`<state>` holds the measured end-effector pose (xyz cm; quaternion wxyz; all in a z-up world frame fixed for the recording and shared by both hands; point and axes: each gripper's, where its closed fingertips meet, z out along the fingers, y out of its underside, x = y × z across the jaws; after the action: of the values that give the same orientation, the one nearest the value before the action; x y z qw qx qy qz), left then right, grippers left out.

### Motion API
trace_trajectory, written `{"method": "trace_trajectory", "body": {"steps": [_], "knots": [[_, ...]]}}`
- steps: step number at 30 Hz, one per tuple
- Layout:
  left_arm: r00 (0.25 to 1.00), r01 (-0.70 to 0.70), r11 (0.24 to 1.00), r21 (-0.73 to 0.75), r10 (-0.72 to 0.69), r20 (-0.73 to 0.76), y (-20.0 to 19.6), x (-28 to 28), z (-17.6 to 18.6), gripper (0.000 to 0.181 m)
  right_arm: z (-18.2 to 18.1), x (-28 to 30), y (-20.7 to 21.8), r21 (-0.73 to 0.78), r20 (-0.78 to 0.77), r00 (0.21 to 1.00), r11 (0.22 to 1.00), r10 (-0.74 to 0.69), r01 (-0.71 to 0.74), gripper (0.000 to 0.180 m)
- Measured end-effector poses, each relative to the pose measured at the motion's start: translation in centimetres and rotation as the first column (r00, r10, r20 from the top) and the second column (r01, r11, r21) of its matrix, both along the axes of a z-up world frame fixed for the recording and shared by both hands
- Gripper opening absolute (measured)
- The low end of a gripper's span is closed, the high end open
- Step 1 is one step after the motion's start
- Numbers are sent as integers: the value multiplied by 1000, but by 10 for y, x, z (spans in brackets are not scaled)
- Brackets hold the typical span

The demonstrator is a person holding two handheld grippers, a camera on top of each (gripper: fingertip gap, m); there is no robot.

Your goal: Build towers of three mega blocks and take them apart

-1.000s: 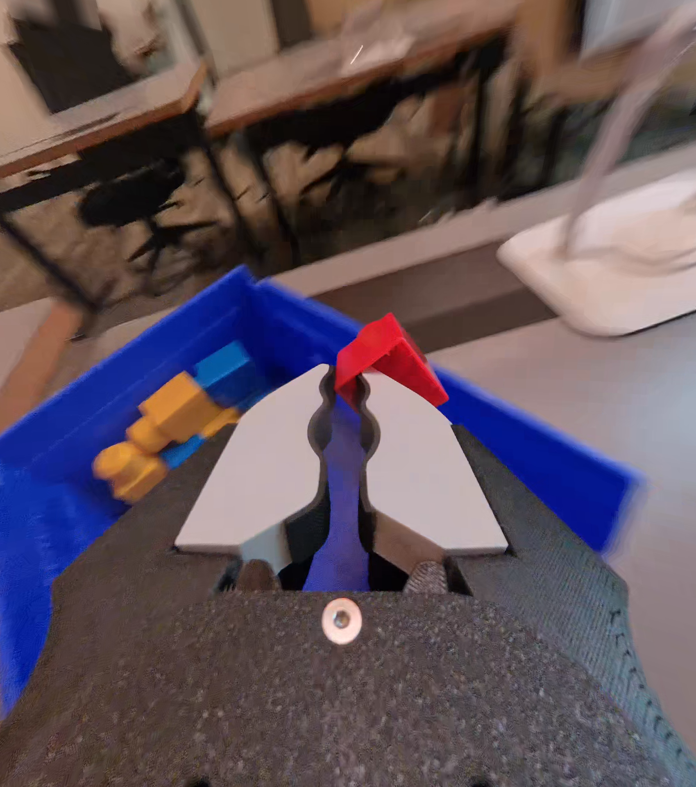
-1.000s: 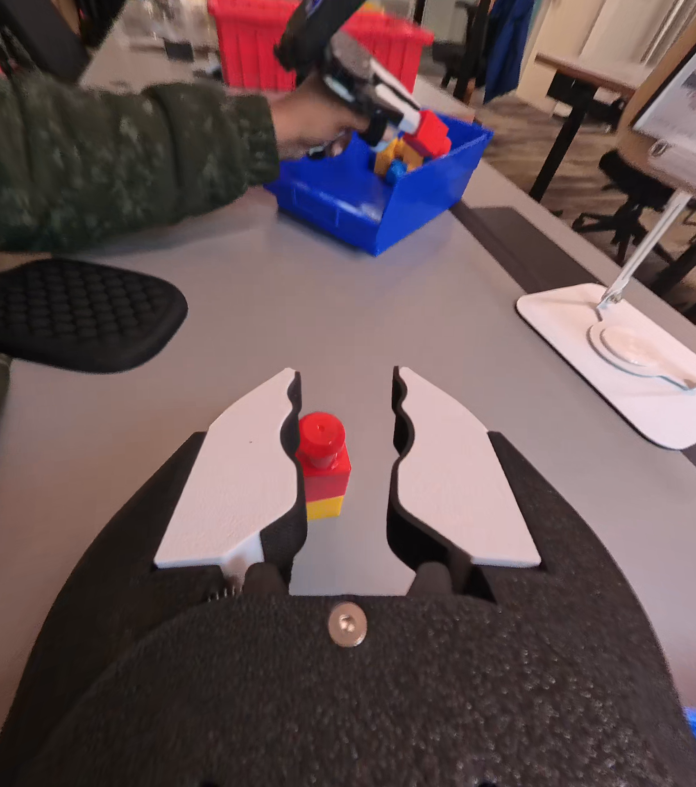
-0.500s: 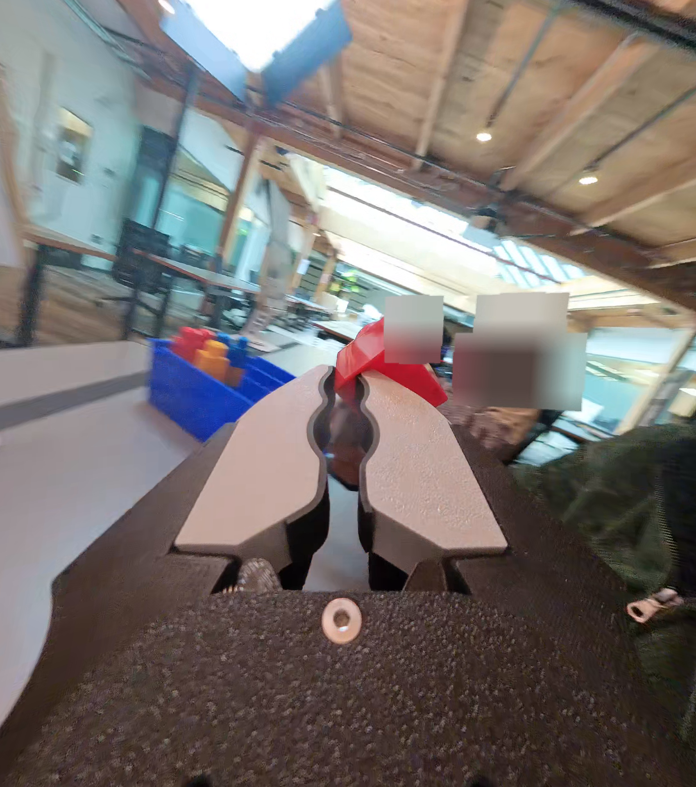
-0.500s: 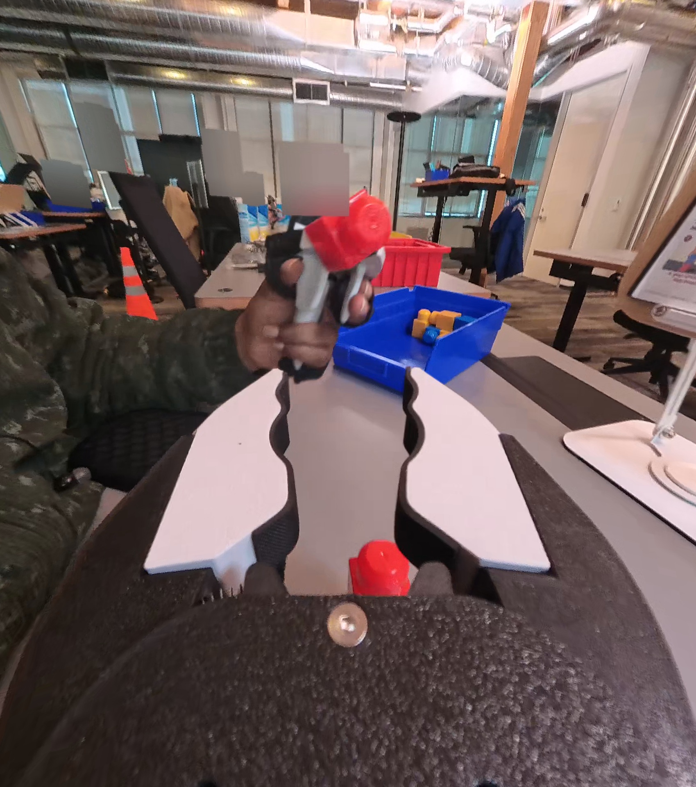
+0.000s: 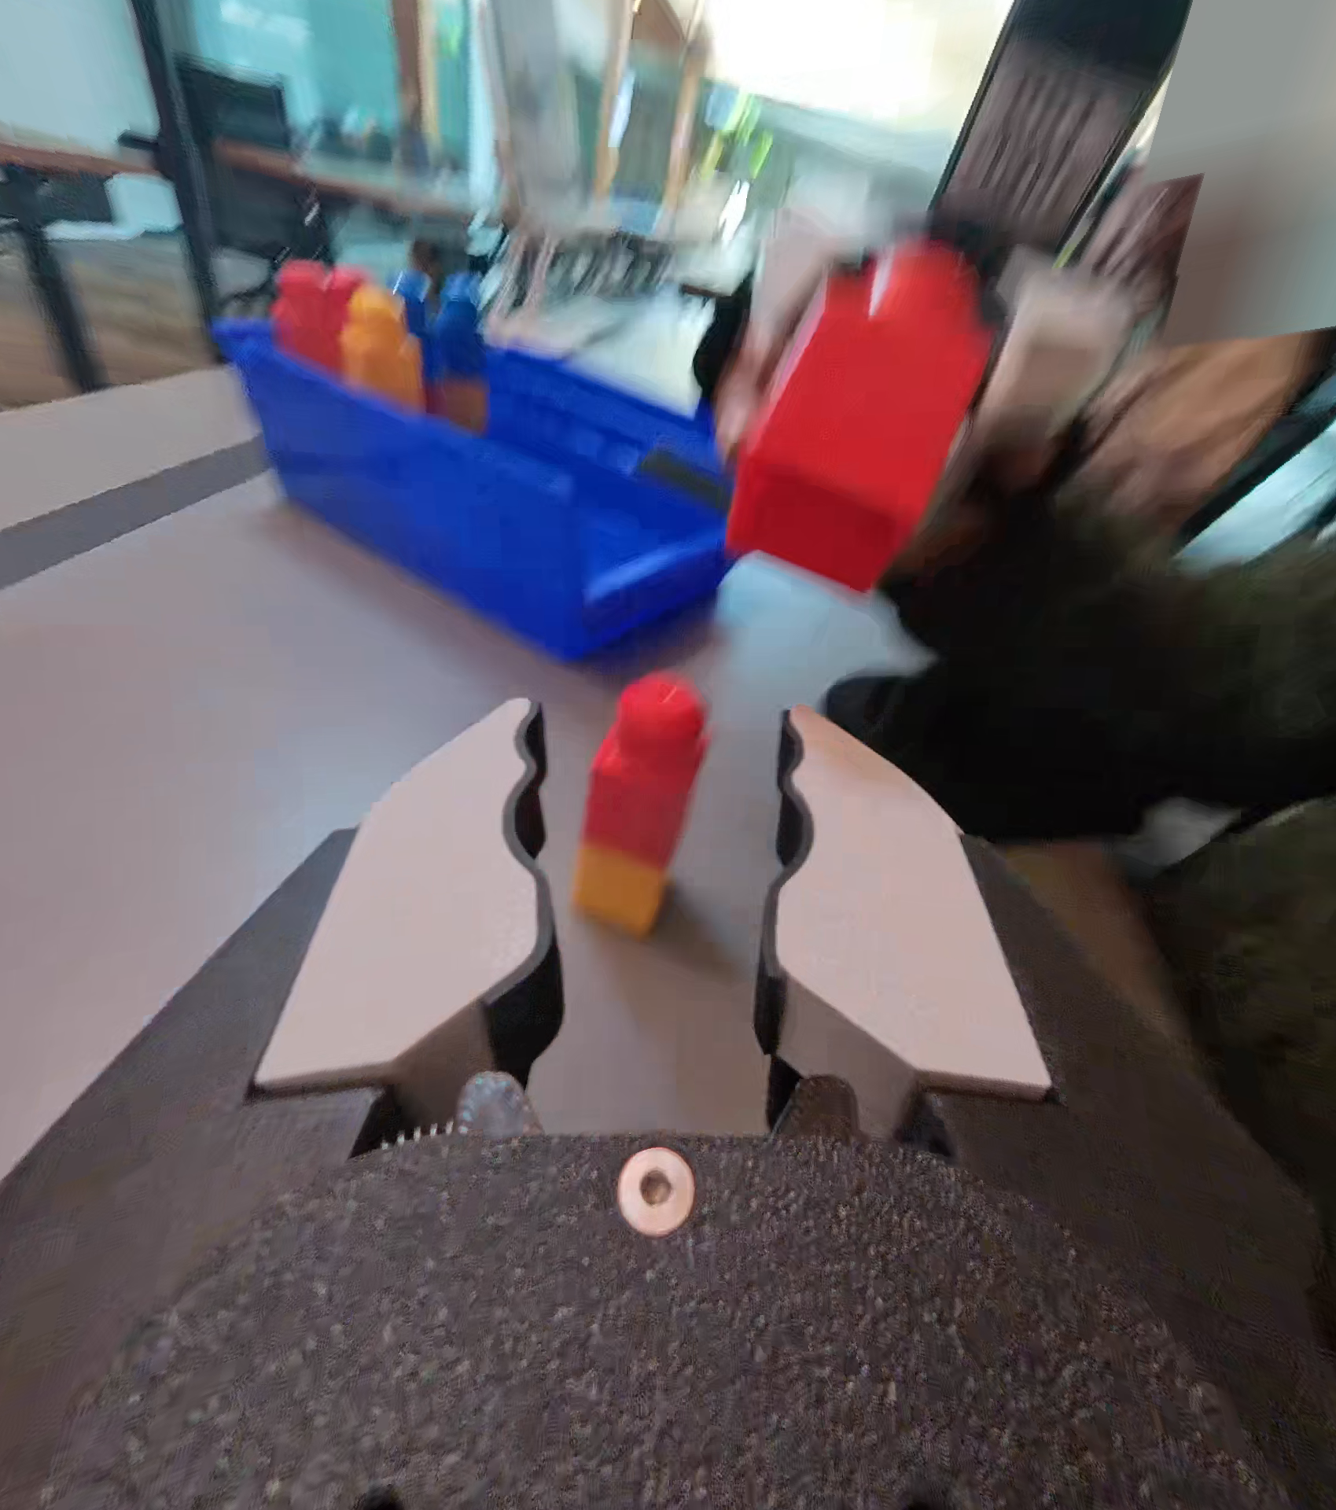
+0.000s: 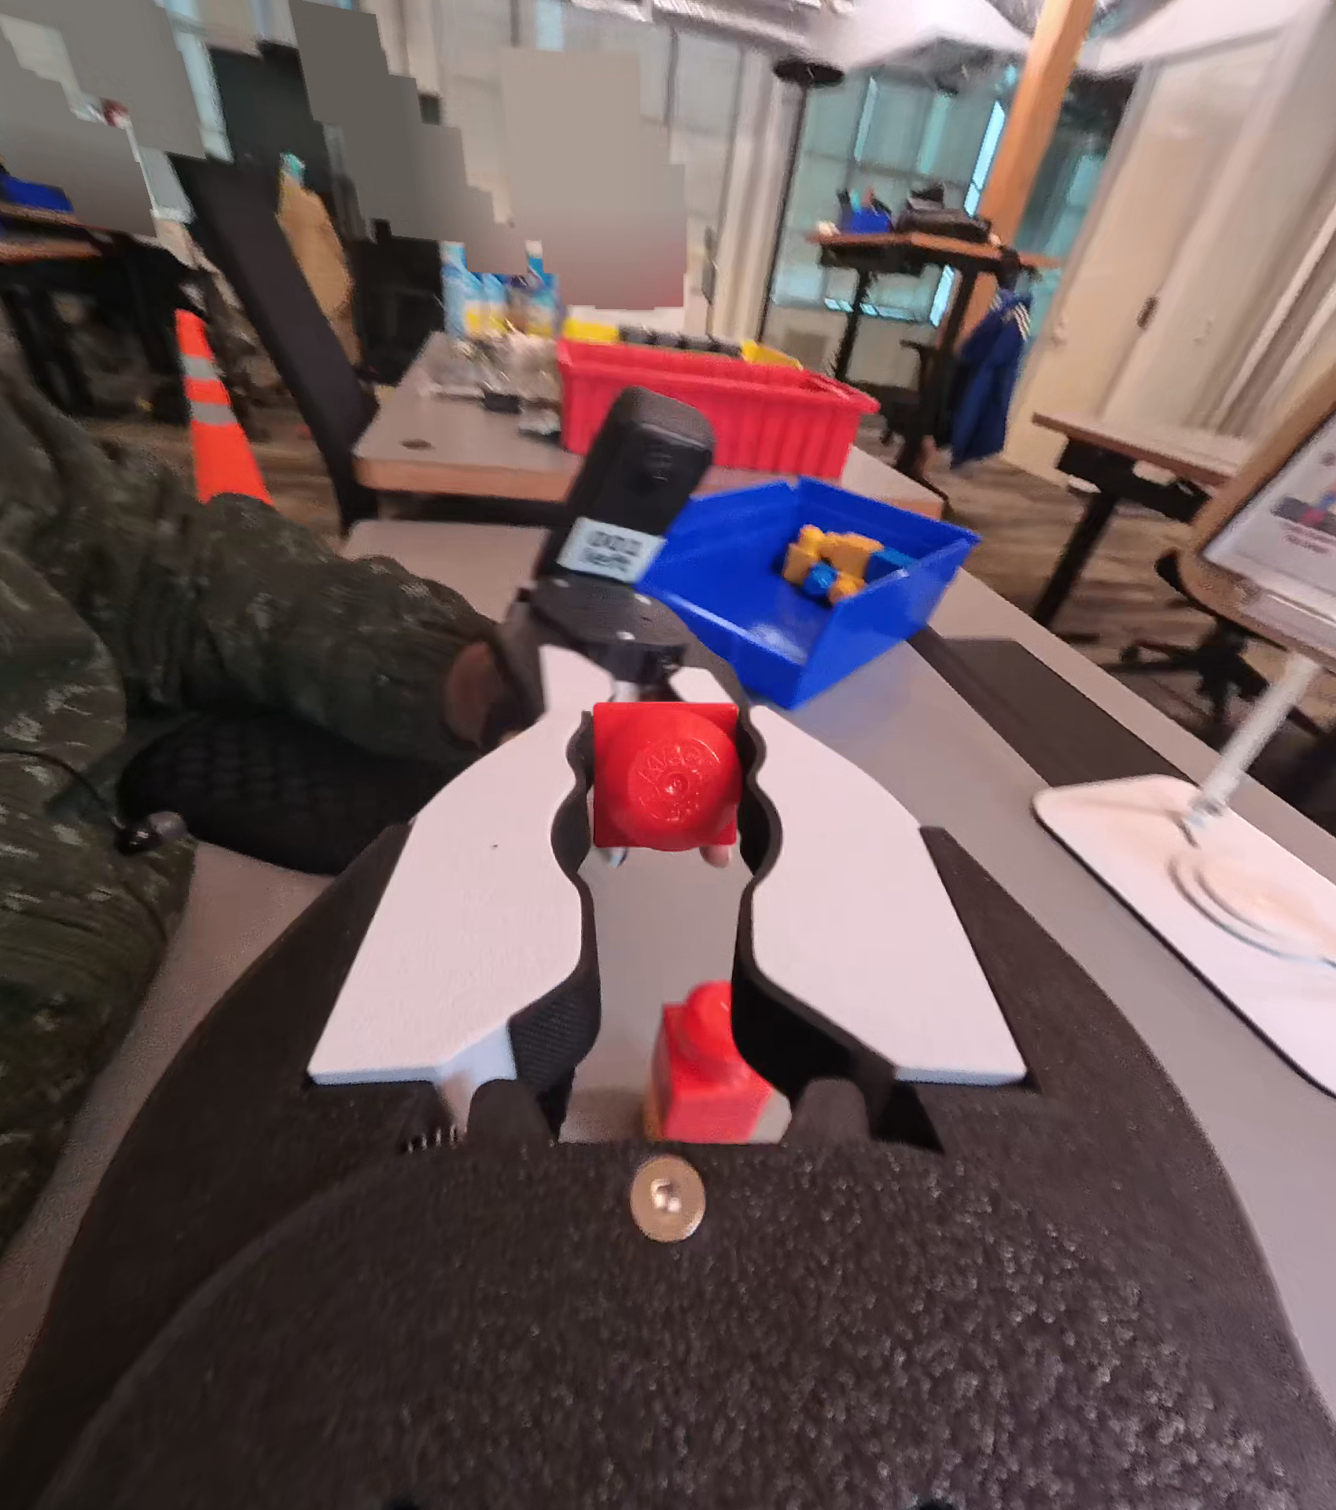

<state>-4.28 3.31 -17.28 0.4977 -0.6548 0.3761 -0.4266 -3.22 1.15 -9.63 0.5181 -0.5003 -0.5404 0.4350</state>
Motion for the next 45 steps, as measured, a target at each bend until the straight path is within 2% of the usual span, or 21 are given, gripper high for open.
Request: {"method": "trace_trajectory", "body": {"steps": [1, 3, 7, 9, 11, 14, 16, 21, 26, 30, 40, 45], "knots": [[992, -24, 999, 47, 30, -122, 4, 1, -18, 61, -3, 4, 7, 4, 46, 998, 999, -34, 34, 34], [962, -6, 997, 72, 25, -273, 2, 11, -47, 69, -8, 11, 19, 17, 139, 986, 996, -95, 93, 33], [907, 9, 997, 75, 23, -420, 7, 34, -76, 70, -6, 19, 32, 42, 248, 954, 986, -167, 162, 34], [888, 15, 998, 61, 15, -460, 12, 43, -85, 65, -4, 20, 34, 44, 273, 945, 984, -179, 174, 34], [844, 13, 998, 60, 21, -536, 14, 43, -99, 42, -5, 20, 36, 51, 312, 933, 984, -180, 173, 34], [847, 18, 994, 104, 40, -530, 12, 36, -84, 37, -3, 20, 35, 83, 381, 908, 985, -174, 154, 34], [862, 20, 997, 70, 18, -507, 6, 30, -70, 37, 0, 19, 28, 85, 423, 897, 991, -128, 102, 34], [811, 53, 994, 98, 15, -584, -7, 12, -62, 37, -13, 6, 5, 71, 527, 850, 996, 15, -62, 34], [740, 66, 995, 78, 3, -673, -15, 3, -67, 36, -47, -6, -2, 19, 604, 793, 994, 75, -109, 34], [708, 89, 995, 48, -29, -706, -19, -1, -72, 36, -60, -6, -5, 14, 655, 751, 992, 87, -127, 34], [689, 109, 994, 32, -52, -723, -25, -1, -74, 36, -62, -12, -12, 25, 649, 754, 988, 101, -154, 34], [704, 106, 994, 30, -54, -708, -24, -1, -73, 36, -60, -16, -12, 18, 620, 778, 989, 103, -145, 34]]}}
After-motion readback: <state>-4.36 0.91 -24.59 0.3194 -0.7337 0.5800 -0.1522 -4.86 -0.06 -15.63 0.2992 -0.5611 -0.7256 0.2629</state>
